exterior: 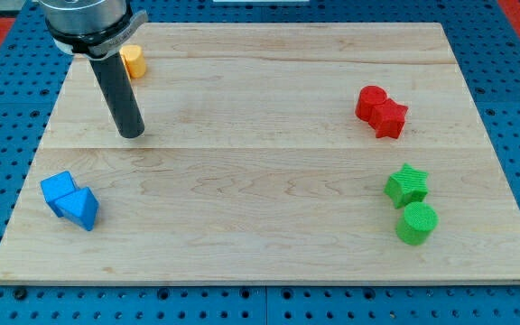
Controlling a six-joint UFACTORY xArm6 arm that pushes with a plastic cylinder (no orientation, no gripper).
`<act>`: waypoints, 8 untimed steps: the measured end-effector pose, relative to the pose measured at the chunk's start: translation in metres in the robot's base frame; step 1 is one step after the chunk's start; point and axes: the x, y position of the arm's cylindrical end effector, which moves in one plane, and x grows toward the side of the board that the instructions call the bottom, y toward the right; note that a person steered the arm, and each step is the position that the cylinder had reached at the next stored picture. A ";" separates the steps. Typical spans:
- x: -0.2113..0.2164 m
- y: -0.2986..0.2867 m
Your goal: Move the red star and red circle towards the top center
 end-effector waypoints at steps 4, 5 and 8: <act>0.011 0.144; 0.019 0.213; 0.020 0.292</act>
